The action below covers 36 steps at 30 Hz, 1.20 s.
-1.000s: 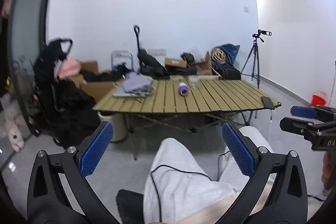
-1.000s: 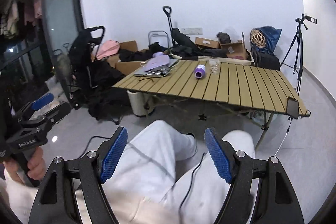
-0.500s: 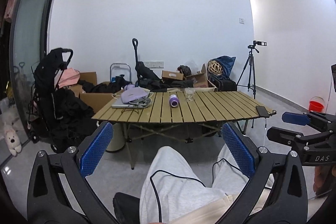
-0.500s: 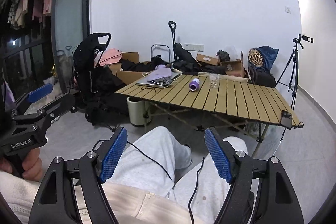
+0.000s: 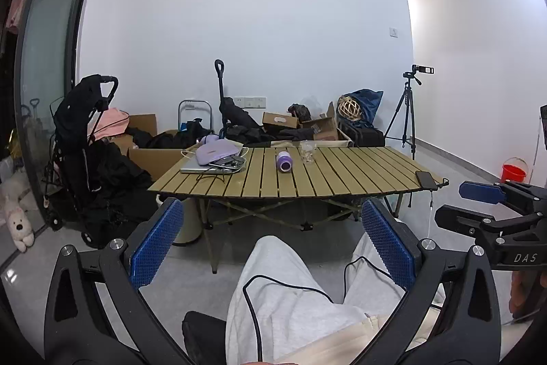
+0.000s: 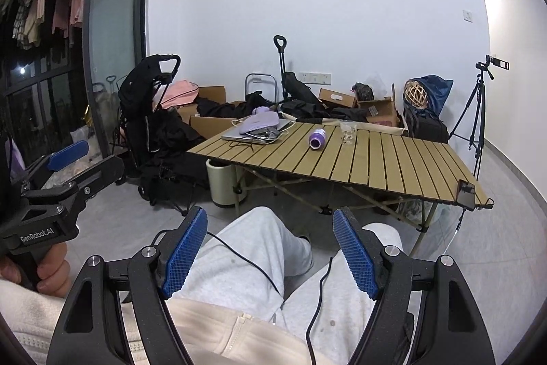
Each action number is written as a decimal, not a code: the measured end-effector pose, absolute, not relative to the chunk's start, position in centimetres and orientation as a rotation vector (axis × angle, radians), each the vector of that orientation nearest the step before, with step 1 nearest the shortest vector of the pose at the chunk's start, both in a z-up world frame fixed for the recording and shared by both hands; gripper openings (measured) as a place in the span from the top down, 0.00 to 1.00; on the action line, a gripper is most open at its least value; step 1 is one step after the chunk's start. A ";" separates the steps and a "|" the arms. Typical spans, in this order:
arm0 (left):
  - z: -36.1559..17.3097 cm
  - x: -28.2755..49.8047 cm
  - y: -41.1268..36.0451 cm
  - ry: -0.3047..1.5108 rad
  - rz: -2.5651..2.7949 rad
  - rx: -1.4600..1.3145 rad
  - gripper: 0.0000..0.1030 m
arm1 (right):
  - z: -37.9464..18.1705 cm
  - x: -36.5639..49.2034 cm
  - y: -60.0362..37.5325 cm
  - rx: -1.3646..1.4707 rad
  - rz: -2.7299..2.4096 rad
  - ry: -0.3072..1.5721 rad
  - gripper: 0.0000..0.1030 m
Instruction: Organize rigid objects
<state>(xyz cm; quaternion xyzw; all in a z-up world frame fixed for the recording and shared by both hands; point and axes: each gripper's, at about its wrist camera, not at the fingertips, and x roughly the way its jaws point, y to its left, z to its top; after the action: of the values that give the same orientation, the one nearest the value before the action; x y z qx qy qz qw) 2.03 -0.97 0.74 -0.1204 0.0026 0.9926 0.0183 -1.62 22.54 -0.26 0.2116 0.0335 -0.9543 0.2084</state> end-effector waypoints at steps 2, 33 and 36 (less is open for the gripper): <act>0.8 2.0 -1.1 0.008 3.081 -0.374 0.00 | -0.3 -1.6 22.6 0.590 -2.655 0.093 0.21; 0.9 2.0 -1.3 0.005 3.066 -0.388 0.00 | -0.3 -1.5 23.1 0.594 -2.655 0.109 0.21; 0.9 2.1 -1.2 0.001 3.066 -0.390 0.00 | -0.3 -1.5 23.1 0.594 -2.655 0.109 0.21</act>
<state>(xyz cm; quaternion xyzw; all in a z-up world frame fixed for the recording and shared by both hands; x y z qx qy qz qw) 2.07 -1.24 0.94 -0.1262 0.0002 0.9917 0.0257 -1.55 23.13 -0.27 0.2134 0.0391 -0.9538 0.2077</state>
